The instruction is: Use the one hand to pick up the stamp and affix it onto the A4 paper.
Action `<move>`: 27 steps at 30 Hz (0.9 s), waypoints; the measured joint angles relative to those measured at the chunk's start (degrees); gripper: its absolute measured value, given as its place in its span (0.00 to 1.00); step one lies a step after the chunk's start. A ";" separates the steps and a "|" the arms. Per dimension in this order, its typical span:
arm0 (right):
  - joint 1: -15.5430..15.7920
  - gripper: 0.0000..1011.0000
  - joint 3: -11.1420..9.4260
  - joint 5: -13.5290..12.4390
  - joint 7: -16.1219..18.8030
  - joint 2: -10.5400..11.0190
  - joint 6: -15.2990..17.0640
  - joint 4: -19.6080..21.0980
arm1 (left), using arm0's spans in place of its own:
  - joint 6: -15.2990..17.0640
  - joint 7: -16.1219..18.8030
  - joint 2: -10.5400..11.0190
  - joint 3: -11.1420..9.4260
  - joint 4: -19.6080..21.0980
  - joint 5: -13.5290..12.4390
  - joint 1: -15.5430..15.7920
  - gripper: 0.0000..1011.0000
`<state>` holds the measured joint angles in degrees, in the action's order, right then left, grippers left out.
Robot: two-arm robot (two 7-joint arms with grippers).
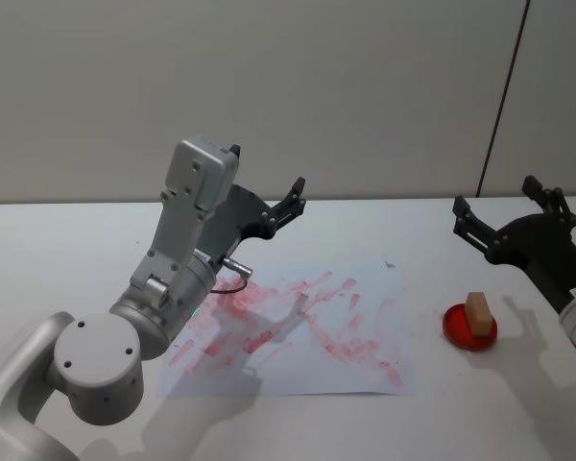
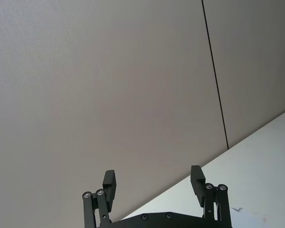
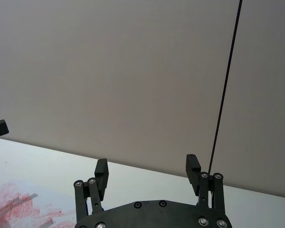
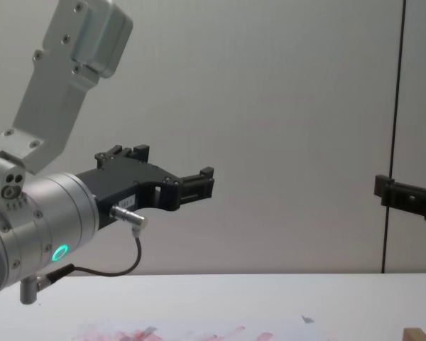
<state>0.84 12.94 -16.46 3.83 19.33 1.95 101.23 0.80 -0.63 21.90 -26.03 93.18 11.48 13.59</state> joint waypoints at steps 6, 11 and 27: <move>0.00 0.99 0.00 0.00 0.00 0.00 0.00 0.00 | 0.00 0.00 0.00 0.00 0.00 0.00 0.00 0.99; 0.00 0.99 0.00 0.00 0.00 0.00 0.00 0.00 | 0.00 0.00 -0.01 0.00 0.00 0.00 0.00 0.99; 0.00 0.99 0.00 0.00 0.00 0.00 0.00 0.00 | 0.00 0.00 0.00 0.00 0.00 0.00 0.00 0.99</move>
<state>0.84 12.94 -16.47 3.83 19.33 1.95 101.23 0.80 -0.63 21.89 -26.02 93.17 11.48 13.59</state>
